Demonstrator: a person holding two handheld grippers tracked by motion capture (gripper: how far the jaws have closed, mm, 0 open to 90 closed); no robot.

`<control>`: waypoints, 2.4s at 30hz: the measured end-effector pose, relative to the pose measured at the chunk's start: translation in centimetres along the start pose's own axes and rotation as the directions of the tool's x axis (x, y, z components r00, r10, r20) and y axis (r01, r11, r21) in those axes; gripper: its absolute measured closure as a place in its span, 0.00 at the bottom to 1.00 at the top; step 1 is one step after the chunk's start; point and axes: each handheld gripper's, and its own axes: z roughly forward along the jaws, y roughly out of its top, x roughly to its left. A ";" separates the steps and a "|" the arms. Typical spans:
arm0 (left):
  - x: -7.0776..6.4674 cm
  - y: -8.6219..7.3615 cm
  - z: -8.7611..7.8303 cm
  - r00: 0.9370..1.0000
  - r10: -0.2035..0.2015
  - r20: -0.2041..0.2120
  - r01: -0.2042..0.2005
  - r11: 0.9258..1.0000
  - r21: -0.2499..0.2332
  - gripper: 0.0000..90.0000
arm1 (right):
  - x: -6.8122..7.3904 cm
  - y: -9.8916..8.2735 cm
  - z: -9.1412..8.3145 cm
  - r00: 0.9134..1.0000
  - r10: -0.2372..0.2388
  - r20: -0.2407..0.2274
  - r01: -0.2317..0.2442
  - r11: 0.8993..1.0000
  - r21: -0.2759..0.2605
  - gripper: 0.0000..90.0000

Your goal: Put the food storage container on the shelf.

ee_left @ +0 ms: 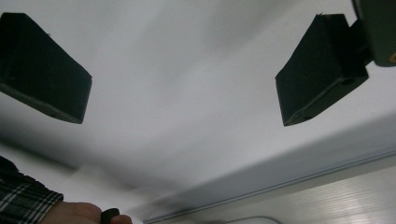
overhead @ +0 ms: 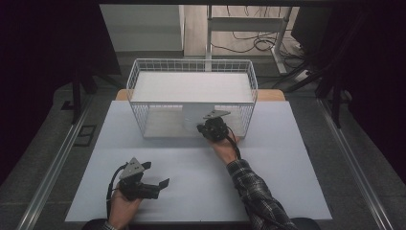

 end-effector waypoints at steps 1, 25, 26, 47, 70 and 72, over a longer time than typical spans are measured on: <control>0.0 0.0 0.0 1.000 0.000 0.000 0.000 1.000 0.000 0.03 | -0.1 0.0 0.0 1.000 0.005 0.004 -0.005 1.000 0.000 0.99; 0.1 0.0 0.0 1.000 -0.008 0.006 0.008 1.000 -0.004 0.03 | 0.5 0.0 -1.2 0.999 0.005 -0.034 -0.006 1.000 -0.012 0.66; 0.1 0.0 0.0 1.000 -0.008 0.006 0.008 1.000 -0.004 0.03 | 0.7 0.0 -1.4 0.999 0.008 -0.042 -0.009 1.000 -0.011 0.62; 0.0 -0.1 0.2 1.000 -0.006 0.013 0.006 1.000 0.008 0.03 | 1.5 -2.1 -5.6 0.996 -0.012 -0.086 0.013 1.000 0.002 0.27; -0.3 0.3 -0.5 0.998 0.049 -0.044 -0.047 0.998 0.033 0.03 | 1.2 -6.6 -13.8 0.998 -0.008 -0.058 0.005 0.999 -0.042 0.04; -0.3 0.3 -0.7 0.997 0.055 -0.058 -0.053 0.998 0.036 0.03 | 1.0 -7.1 -14.6 0.999 0.004 -0.039 -0.006 0.999 -0.054 0.04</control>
